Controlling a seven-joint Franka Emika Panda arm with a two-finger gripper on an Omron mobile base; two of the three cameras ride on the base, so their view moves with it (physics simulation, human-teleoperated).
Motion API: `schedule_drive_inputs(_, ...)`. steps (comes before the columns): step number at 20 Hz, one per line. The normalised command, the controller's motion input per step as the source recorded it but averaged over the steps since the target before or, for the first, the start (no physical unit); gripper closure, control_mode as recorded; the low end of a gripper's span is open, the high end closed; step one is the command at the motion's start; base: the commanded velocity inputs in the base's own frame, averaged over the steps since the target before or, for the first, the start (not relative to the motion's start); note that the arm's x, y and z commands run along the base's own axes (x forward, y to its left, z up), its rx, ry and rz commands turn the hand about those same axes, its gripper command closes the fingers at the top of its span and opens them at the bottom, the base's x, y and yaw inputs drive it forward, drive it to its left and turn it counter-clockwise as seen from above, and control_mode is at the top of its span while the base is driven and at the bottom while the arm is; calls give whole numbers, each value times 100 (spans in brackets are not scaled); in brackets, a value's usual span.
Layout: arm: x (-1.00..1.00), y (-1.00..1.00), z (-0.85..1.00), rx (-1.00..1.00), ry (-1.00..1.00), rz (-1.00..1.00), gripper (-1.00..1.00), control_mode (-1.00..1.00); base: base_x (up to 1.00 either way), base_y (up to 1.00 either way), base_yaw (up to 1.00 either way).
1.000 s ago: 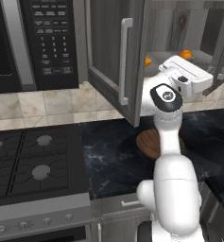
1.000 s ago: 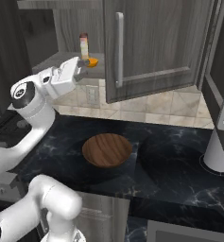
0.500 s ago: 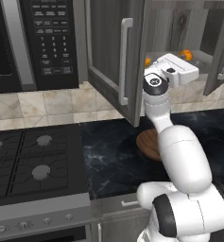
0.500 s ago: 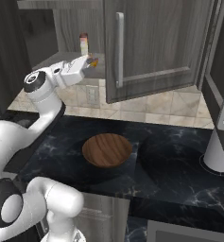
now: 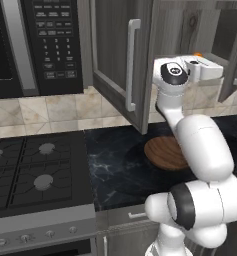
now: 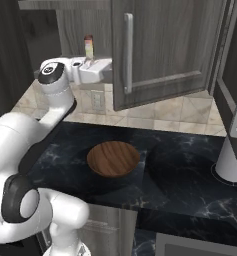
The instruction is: Open the cabinet. Pick the orange and orange from the cabinet and place them into the bowl. Then close the cabinet.
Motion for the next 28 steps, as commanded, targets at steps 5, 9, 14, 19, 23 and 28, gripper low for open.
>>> schedule_drive_inputs(5,-2,-52,5,19,3,-14,-100,-100,0,0,0)
schedule_drive_inputs(9,-12,-54,4,19,2,-15,-100,-100,0,0,0)
schedule_drive_inputs(14,-20,-66,0,19,0,-16,-100,-100,0,0,0)
schedule_drive_inputs(19,-27,-79,-1,12,-1,-11,-100,-100,0,0,0)
schedule_drive_inputs(23,-31,-88,-11,7,-7,-5,-100,-100,0,0,0)
schedule_drive_inputs(28,-31,-80,-8,9,-8,-2,-100,-100,0,0,0)
